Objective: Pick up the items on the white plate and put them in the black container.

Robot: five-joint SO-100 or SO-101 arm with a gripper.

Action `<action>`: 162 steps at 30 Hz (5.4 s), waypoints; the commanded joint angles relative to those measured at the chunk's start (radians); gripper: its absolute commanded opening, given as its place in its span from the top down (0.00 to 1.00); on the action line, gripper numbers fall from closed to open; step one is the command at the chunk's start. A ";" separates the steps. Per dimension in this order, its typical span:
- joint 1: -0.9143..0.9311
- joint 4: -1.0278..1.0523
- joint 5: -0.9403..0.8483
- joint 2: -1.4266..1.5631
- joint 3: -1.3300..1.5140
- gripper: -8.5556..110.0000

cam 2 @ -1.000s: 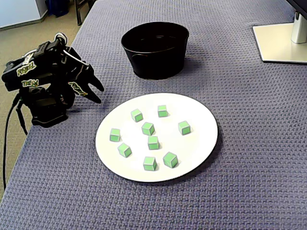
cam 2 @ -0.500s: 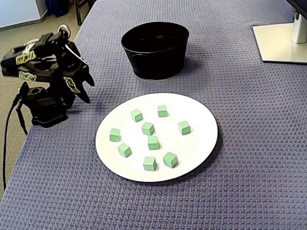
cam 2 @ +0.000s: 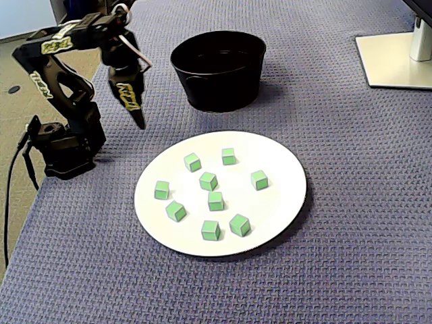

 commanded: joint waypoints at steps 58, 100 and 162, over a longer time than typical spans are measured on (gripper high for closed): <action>-0.083 -0.017 0.597 -0.291 -0.644 0.93; -0.279 0.020 1.763 -0.399 -1.032 0.69; -0.049 0.169 1.755 -0.802 -1.233 0.93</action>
